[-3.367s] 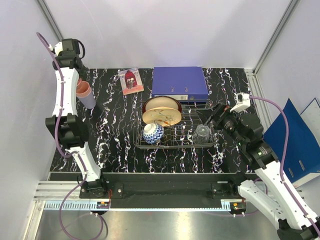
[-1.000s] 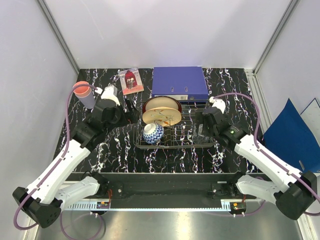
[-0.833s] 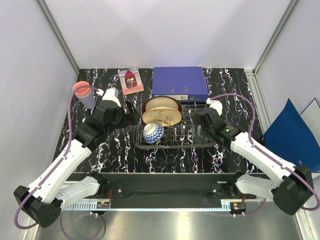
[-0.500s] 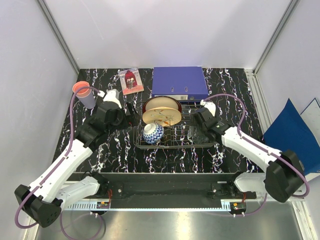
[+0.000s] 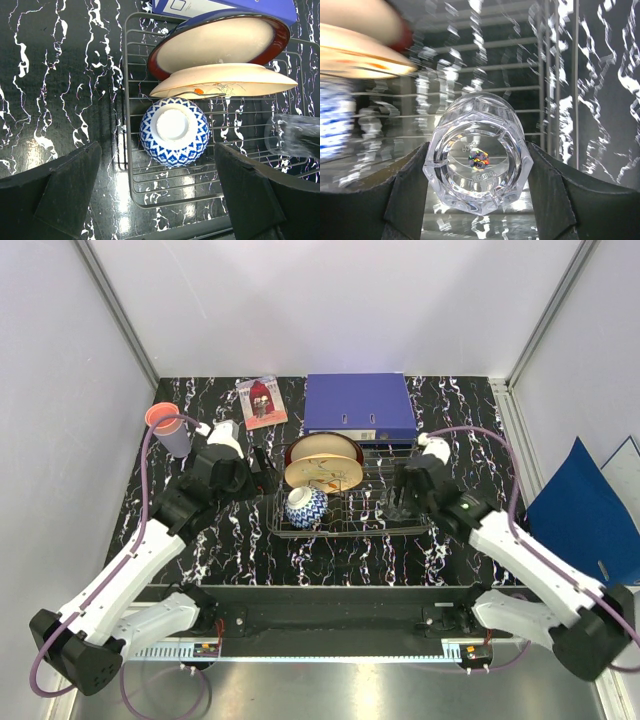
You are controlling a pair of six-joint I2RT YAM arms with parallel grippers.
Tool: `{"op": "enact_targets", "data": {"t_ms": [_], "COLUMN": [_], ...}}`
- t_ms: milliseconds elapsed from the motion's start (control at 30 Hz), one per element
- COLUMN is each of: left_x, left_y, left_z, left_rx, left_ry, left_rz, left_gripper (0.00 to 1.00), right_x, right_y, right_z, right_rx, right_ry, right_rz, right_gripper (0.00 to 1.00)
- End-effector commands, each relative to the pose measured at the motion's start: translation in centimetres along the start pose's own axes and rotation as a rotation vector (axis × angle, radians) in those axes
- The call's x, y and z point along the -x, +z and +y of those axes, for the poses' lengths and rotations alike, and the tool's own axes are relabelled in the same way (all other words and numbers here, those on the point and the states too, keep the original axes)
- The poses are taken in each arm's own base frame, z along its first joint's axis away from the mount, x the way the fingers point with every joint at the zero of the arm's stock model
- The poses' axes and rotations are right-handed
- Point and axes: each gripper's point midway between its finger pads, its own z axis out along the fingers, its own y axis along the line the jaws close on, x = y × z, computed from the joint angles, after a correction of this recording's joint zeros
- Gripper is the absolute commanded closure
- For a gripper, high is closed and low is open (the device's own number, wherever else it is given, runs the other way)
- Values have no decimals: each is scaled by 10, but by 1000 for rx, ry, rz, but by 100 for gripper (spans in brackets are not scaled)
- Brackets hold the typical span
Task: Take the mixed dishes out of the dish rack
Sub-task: Pick up the cup from the dish rack, then place the cup at the center of the board.
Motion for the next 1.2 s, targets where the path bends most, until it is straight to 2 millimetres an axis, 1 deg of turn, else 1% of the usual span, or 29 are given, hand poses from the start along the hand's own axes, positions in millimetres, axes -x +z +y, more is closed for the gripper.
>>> {"op": "enact_targets", "data": {"t_ms": [0, 33, 67, 100, 133, 167, 200, 233, 267, 300, 333, 367, 400, 433, 467, 500, 533, 567, 600, 633, 667, 700, 733, 767, 800, 900, 1100, 1167], "left_x": [19, 22, 27, 31, 32, 36, 43, 44, 44, 55, 52, 58, 61, 59, 66, 66, 65, 69, 72, 70, 74, 72, 66, 68, 64, 59, 61, 61], "left_y": [-6, -6, -9, -10, -12, -15, -18, -26, -28, -39, -47, -55, -63, -71, -79, -83, -90, -94, -98, -102, -107, -104, -104, -106, -98, -91, -83, -81], "left_z": [-12, -13, -17, -22, -29, -36, -46, -58, -65, -79, -94, -107, -114, -124, -134, -140, -147, -153, -157, -161, -166, -169, -173, -177, -179, -183, -187, -190], "left_rx": [-43, -45, -59, -77, -114, -147, -197, -269, -312, -396, -491, -563, -611, -680, -742, -777, -829, -864, -895, -931, -968, -985, -1018, -1044, -1047, -1072, -1089, -1098], "left_ry": [-1, 0, -3, 0, 2, 5, -2, -2, -11, -16, -9, -22, -29, -28, -37, -35, -24, -26, -25, -16, -23, -25, -35, -34, -42, -63, -90, -100], "left_rz": [-65, -69, -80, -91, -88, -97, -123, -126, -131, -177, -160, -186, -194, -177, -199, -193, -182, -193, -204, -196, -208, -193, -156, -161, -135, -97, -98, -90], "left_gripper": [1, 1, 1, 1, 1, 1, 1, 1, 1, 1, 1, 1, 1, 1, 1, 1, 1, 1, 1, 1, 1, 1, 1, 1, 1, 1, 1, 1], "right_x": [64, 75, 85, 91, 107, 108, 113, 123, 123, 126, 131, 134, 136, 148, 146, 149, 156, 156, 161, 158, 160, 164, 163, 165, 166, 167, 163, 158], "right_y": [-62, -72, -87, -95, -106, -115, -121, -133, -133, -134, -147, -139, -141, -163, -149, -152, -165, -157, -162, -156, -157, -163, -159, -159, -162, -160, -152, -148], "right_z": [34, 41, 45, 49, 57, 63, 68, 80, 87, 93, 109, 110, 115, 126, 123, 125, 129, 132, 135, 140, 142, 144, 147, 148, 149, 153, 159, 165], "right_rx": [230, 275, 332, 368, 428, 491, 535, 622, 665, 704, 821, 861, 922, 1068, 1091, 1137, 1214, 1229, 1267, 1285, 1303, 1338, 1351, 1360, 1380, 1393, 1394, 1401], "right_ry": [87, 108, 136, 154, 184, 213, 230, 245, 275, 293, 293, 359, 386, 385, 471, 491, 484, 515, 506, 511, 515, 508, 514, 512, 507, 497, 475, 468], "right_rz": [-192, -234, -280, -310, -376, -395, -417, -448, -431, -423, -422, -398, -391, -440, -394, -398, -433, -399, -423, -384, -381, -404, -377, -381, -391, -375, -340, -313], "right_gripper": [95, 100, 100, 100, 100, 100, 100, 100, 100, 100, 100, 100, 100, 100, 100, 100, 100, 100, 100, 100, 100, 100, 100, 100, 100, 100, 100, 100]}}
